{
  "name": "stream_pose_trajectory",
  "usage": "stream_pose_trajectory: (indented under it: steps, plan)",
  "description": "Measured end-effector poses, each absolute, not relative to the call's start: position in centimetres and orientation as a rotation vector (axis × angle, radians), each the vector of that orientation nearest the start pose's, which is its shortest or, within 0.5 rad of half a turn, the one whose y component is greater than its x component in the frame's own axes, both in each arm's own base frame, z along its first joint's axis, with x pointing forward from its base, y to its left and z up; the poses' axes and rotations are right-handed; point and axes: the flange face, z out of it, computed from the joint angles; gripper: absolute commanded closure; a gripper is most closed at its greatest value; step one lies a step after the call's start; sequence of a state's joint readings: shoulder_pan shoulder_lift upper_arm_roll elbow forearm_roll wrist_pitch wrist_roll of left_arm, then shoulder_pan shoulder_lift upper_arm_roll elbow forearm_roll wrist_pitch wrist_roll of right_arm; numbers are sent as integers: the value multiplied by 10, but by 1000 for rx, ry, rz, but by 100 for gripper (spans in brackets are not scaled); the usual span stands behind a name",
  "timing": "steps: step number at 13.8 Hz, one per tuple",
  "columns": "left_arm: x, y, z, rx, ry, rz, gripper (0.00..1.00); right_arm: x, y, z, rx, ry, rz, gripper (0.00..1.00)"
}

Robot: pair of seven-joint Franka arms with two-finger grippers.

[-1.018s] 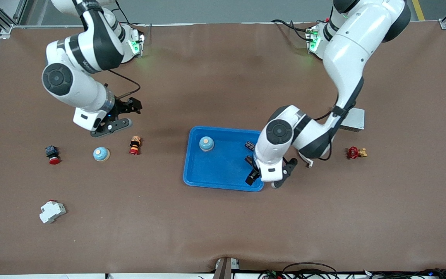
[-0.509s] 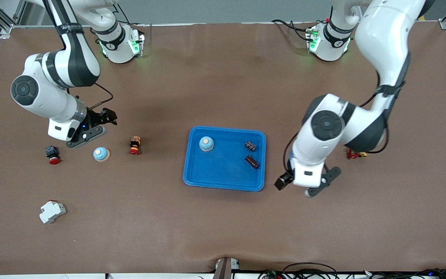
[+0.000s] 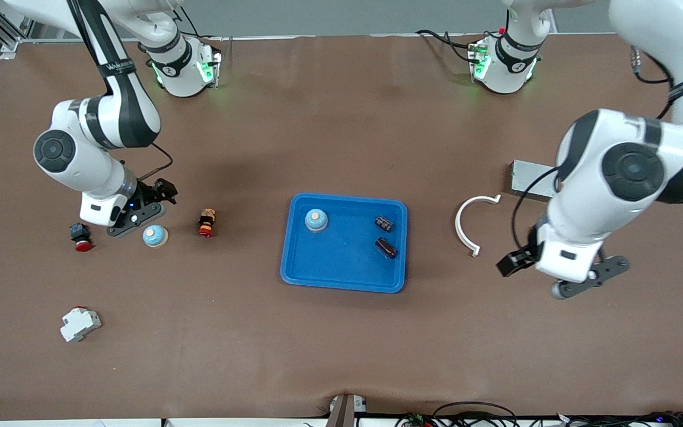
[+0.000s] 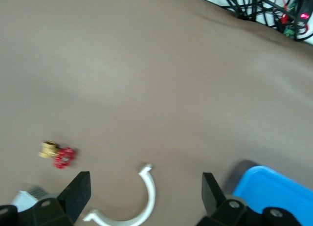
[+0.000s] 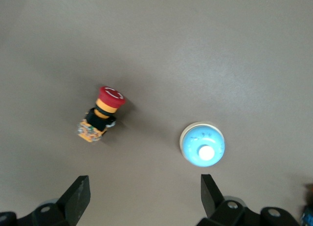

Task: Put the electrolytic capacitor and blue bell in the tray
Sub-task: 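Withdraw the left gripper to rest while the right gripper reaches the second bell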

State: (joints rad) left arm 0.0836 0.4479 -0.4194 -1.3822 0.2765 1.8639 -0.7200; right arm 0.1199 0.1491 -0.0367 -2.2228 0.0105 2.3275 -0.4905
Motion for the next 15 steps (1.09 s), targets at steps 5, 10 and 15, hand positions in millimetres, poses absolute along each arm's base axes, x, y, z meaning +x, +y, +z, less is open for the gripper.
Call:
stream_pose_trajectory:
  steps: [5, 10, 15]
  plan:
    - [672, -139, 497, -3049, -453, -185, 0, 542, 7, 266, -2987, -942, 59, 0]
    - [666, -120, 516, -3072, -316, -155, 0, 542, 10, 235, -2982, -950, 80, 0]
    - [638, -66, 586, -3112, -161, -176, 0, 540, 8, 210, -2976, -944, 121, 0]
